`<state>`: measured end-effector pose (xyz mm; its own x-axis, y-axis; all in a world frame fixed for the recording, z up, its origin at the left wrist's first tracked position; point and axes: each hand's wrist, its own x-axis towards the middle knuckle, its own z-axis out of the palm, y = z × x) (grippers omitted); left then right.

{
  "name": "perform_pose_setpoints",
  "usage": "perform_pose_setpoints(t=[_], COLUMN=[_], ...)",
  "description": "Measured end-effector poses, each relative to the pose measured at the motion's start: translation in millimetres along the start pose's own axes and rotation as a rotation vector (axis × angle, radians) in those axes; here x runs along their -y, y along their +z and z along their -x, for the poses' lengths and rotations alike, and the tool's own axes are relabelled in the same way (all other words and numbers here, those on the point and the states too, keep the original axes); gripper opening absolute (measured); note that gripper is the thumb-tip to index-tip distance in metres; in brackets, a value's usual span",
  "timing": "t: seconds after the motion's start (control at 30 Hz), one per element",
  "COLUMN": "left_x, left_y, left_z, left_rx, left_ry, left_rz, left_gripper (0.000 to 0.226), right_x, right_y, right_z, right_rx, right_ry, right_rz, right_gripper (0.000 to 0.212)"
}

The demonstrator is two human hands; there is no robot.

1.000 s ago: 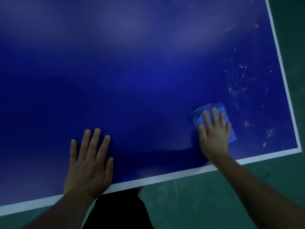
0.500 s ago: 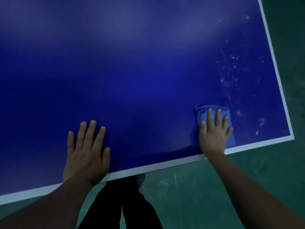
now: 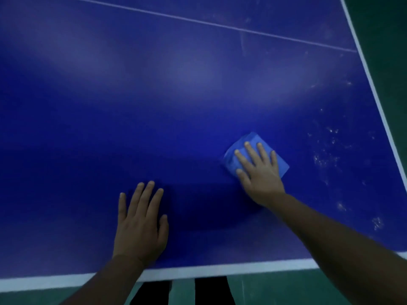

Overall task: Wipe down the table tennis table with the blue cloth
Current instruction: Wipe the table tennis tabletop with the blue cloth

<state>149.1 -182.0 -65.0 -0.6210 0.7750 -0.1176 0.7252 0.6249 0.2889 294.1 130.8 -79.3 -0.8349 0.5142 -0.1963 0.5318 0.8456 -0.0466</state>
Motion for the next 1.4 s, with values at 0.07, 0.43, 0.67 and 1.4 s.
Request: perform_pose_setpoints(t=[0.07,0.43,0.67,1.4], left_x=[-13,-46,-45,-61], left_y=[-2,13,16,9], left_z=[-33,-160,-165,-285], left_rx=[-0.032,-0.168,-0.071,-0.144], left_ry=[0.005,-0.143,-0.143,-0.257], left_rz=[-0.003,0.014,-0.032,0.032], left_gripper=[0.061,0.062,0.06,0.065], right_x=[-22,10,-151,-80], right_y=[-12,-16,-56,-32], right_z=[-43,-153,-228,-228], right_rx=[-0.025,-0.125,-0.102,-0.172], right_ry=[0.21,-0.414,0.699,-0.07], right_rz=[-0.04,0.006,-0.222,-0.014], right_gripper=[0.057,0.055,0.058,0.057])
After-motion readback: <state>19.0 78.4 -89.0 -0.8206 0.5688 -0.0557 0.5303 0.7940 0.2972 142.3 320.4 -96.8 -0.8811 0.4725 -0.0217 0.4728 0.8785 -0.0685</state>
